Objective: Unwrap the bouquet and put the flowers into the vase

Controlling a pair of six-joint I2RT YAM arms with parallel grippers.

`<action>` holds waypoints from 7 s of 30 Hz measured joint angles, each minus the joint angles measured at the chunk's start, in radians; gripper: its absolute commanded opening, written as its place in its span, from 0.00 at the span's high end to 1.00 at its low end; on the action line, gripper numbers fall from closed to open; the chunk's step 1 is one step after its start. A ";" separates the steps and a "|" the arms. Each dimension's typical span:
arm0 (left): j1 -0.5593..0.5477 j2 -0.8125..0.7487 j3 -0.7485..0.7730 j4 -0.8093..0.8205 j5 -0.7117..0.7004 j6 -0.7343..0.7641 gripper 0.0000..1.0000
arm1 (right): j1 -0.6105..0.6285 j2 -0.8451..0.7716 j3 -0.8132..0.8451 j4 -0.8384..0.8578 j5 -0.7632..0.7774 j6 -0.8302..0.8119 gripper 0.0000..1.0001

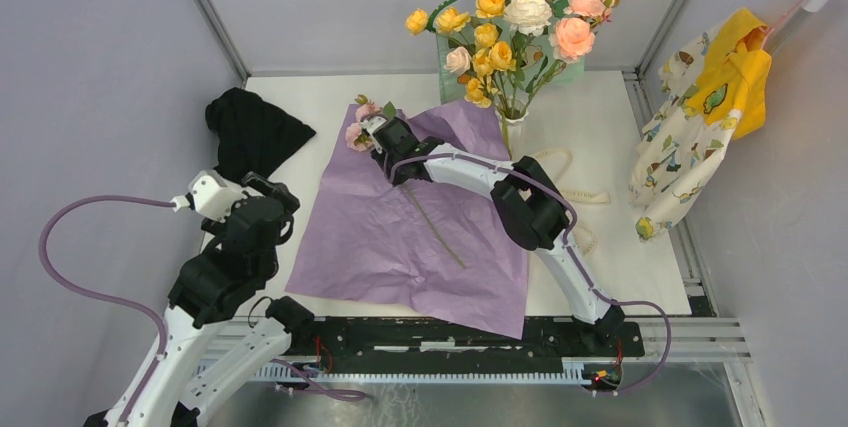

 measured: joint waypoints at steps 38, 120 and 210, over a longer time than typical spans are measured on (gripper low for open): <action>0.000 0.015 -0.031 0.041 0.058 0.000 0.18 | 0.040 -1.343 -0.804 0.595 0.030 -0.212 1.00; 0.000 0.129 -0.082 0.153 0.137 0.002 0.18 | -0.275 -0.954 -1.224 1.596 0.250 -0.264 0.99; 0.000 0.113 -0.106 0.160 0.163 0.002 0.18 | -0.275 -1.684 -1.271 1.199 -0.142 0.091 0.02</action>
